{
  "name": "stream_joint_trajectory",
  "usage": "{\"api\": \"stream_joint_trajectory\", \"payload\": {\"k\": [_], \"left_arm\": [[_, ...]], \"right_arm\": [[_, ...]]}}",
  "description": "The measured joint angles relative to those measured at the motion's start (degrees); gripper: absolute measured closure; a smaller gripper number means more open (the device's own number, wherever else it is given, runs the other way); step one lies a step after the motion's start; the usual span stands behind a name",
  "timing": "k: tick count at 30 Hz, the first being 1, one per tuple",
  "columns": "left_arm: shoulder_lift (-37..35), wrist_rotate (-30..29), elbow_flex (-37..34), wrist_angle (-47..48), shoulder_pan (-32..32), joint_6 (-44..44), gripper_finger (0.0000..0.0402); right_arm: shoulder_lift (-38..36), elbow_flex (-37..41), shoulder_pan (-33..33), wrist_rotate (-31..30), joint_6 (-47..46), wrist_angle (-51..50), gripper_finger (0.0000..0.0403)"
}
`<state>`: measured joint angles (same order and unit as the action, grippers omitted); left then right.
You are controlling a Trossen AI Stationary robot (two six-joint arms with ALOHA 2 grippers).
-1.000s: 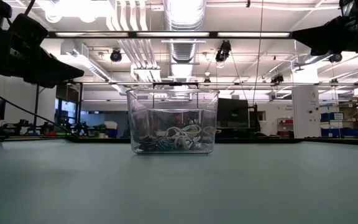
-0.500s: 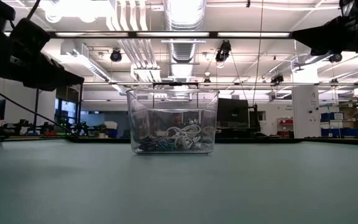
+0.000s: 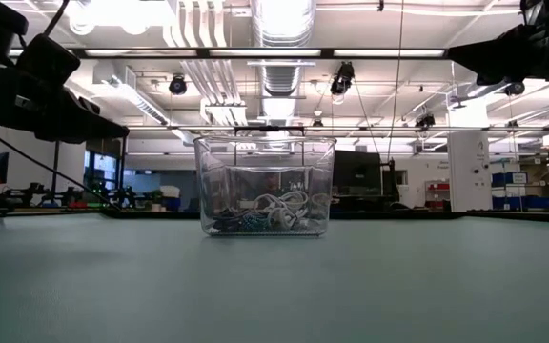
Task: Pick and place USB-C Cables
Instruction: Return to home position
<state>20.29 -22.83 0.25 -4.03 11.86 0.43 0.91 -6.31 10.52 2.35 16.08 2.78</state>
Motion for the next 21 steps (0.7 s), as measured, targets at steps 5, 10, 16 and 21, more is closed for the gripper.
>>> {"api": "stream_joint_trajectory", "payload": {"k": [5,10,16,21], "left_arm": [[0.81,0.00,0.00,0.00,0.00,0.00,0.0393],[1.56,0.00,0.00,0.00,0.00,0.00,0.0393],[2.20,0.00,0.00,0.00,0.00,-0.01,0.0393],[2.81,0.00,0.00,0.00,0.00,-0.01,0.0393]], "right_arm": [[0.00,0.00,0.00,0.00,0.00,-0.01,0.0394],[0.00,0.00,0.00,0.00,0.00,-0.01,0.0394],[0.00,0.00,0.00,0.00,0.00,0.01,0.0394],[0.00,0.00,0.00,0.00,0.00,-0.01,0.0394]]}}
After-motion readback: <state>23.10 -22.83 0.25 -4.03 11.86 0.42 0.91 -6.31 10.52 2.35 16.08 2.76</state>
